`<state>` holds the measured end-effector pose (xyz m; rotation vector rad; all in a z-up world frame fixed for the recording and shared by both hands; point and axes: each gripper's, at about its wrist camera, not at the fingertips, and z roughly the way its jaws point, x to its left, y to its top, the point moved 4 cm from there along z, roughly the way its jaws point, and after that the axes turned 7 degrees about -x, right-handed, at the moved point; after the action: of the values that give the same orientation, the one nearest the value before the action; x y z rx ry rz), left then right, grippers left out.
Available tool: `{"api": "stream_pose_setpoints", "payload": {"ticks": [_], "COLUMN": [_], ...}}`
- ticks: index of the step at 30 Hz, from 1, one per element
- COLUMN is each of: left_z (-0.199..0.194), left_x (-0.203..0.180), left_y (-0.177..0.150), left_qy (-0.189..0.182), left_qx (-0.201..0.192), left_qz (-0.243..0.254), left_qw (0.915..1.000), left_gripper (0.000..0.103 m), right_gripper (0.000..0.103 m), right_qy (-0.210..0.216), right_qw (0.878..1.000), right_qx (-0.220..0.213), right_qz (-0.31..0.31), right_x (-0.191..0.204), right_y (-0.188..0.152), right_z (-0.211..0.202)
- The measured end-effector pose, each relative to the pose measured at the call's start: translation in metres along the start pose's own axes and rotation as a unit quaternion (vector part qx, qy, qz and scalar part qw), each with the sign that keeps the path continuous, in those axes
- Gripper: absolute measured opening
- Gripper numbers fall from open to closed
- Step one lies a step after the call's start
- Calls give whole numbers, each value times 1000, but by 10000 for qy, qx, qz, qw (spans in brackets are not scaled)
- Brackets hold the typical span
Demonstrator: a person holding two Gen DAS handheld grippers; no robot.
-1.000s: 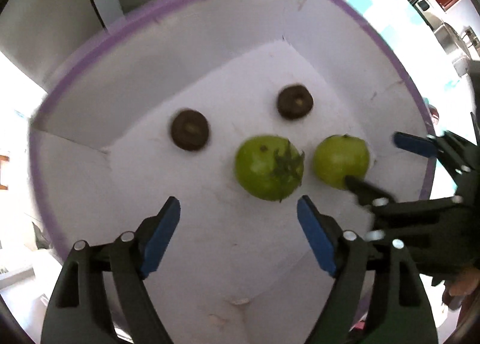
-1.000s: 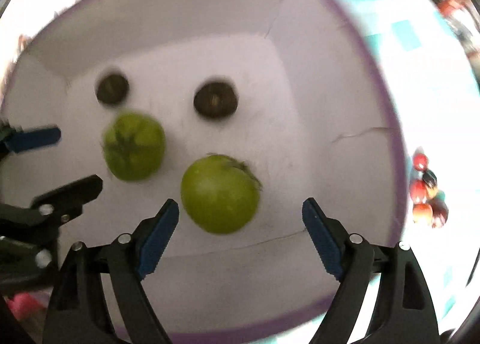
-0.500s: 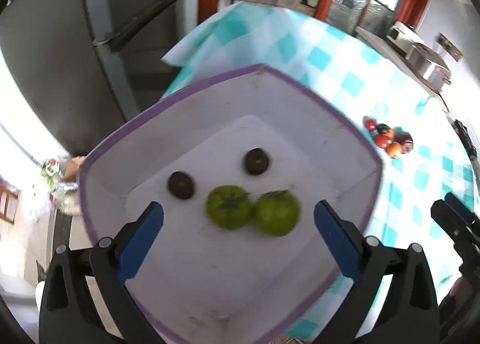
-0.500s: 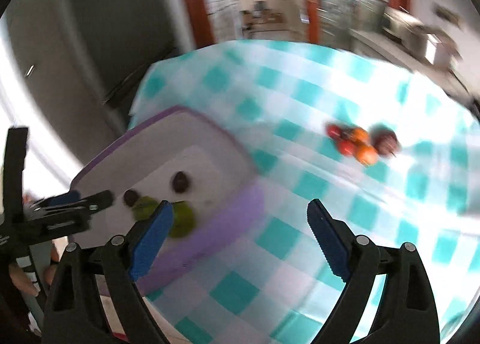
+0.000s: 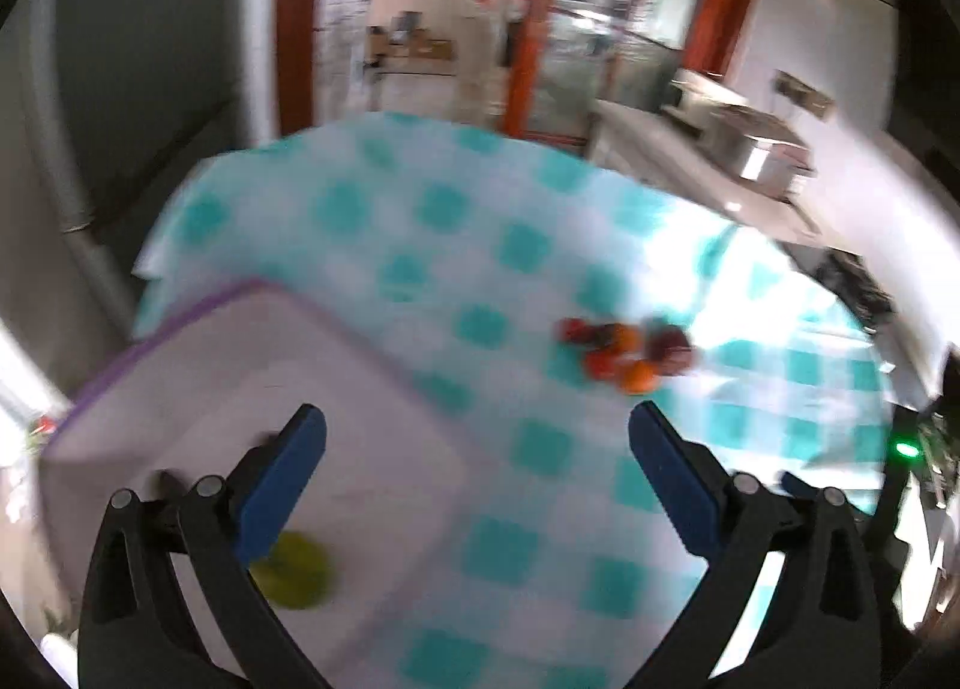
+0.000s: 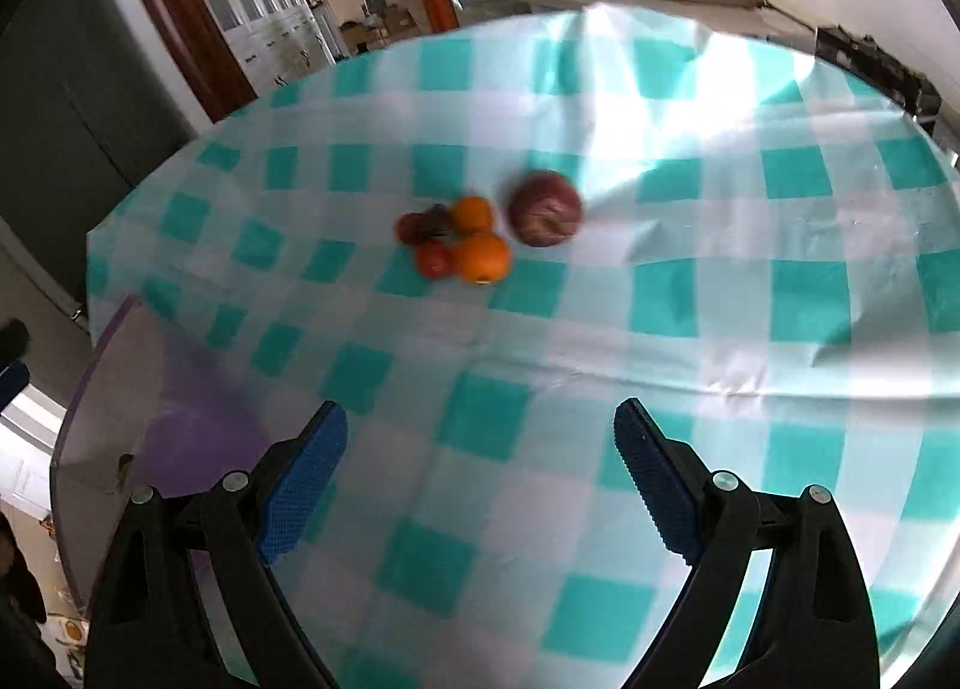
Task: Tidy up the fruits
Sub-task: 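Move both open tools back toward the remaining fruits, then grasp the dark red plum with the right tool while the left tool grasps an orange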
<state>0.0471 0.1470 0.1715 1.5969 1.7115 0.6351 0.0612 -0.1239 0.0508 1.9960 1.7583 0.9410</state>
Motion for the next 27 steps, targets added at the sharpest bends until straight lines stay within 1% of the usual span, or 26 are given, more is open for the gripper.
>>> {"api": "stream_pose_setpoints", "payload": {"ticks": [1, 3, 4, 6, 8, 10, 14, 17, 18, 19, 22, 25, 27], "left_z": [8, 31, 49, 70, 93, 108, 119, 120, 121, 121, 122, 128, 136], "left_x": [-14, -45, -65, -81, -94, -95, -77, -65, -60, -57, -53, -53, -57], "left_y": [-4, -22, -38, -62, -92, -118, -149, -157, -157, -157, -153, -145, -139], "left_qy": [-124, -355, -407, -430, -259, -115, 223, 467, 542, 580, 672, 677, 648], "left_qx": [70, 361, 619, 941, 1322, 1641, 1954, 2052, 2073, 2078, 2051, 2017, 1988], "left_qz": [56, 239, 403, 602, 867, 1029, 1123, 1074, 1041, 1020, 944, 824, 755], "left_qw": [9999, 9984, 9964, 9928, 9871, 9810, 9740, 9717, 9712, 9711, 9718, 9736, 9750], "left_gripper": [101, 101, 101, 101, 101, 101, 101, 101, 101, 101, 101, 101, 101], "right_gripper": [88, 87, 86, 83, 78, 78, 78, 78, 78, 77, 70, 71, 73], "right_qy": [15, -2, -33, -37, -42, 140, 428, 553, 518, 384, 191, 73, -14], "right_qw": [10000, 9998, 9995, 9991, 9989, 9992, 9984, 9966, 9964, 9967, 9948, 9936, 9940], "right_qx": [64, 162, 185, 244, 318, 377, 274, 380, 453, 558, 958, 1118, 1096], "right_qz": [-28, -141, -236, -355, -330, -84, 245, 482, 485, 456, 290, 119, -43], "right_x": [-11, -22, -30, -40, -52, -59, -58, -51, -49, -48, -42, -37, -32], "right_y": [4, 10, 14, 22, 32, 44, 79, 100, 103, 105, 100, 94, 94], "right_z": [7, 20, 28, 44, 65, 82, 115, 145, 154, 166, 191, 204, 207]}}
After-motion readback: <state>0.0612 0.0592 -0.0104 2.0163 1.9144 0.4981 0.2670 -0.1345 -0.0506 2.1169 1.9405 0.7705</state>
